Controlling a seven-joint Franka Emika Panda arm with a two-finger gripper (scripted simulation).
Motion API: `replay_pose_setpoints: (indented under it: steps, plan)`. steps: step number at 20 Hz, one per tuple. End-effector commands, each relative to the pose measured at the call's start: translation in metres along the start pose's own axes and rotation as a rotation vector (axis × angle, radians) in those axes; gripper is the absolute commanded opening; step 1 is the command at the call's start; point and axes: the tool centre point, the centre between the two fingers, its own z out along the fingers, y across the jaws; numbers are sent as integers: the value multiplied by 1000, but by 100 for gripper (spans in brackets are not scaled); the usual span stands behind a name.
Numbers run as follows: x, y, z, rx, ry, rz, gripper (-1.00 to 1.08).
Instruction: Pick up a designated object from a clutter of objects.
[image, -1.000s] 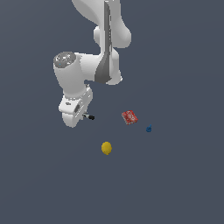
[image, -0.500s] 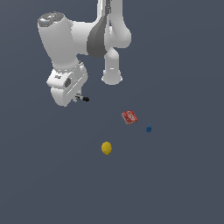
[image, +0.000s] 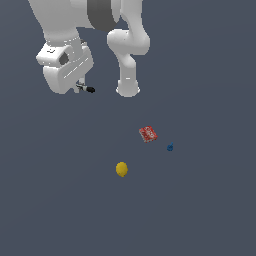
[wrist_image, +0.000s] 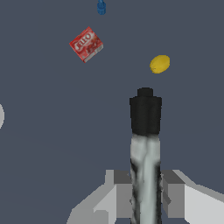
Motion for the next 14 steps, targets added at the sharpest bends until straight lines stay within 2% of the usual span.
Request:
replay_pose_setpoints:
  steps: [1, 7, 14]
  plan:
    - [-6, -6, -17, 1, 0, 0, -100]
    - [-15, -13, -44, 1, -2, 1, -100]
    - [-18, -14, -53, 1, -3, 1, -100]
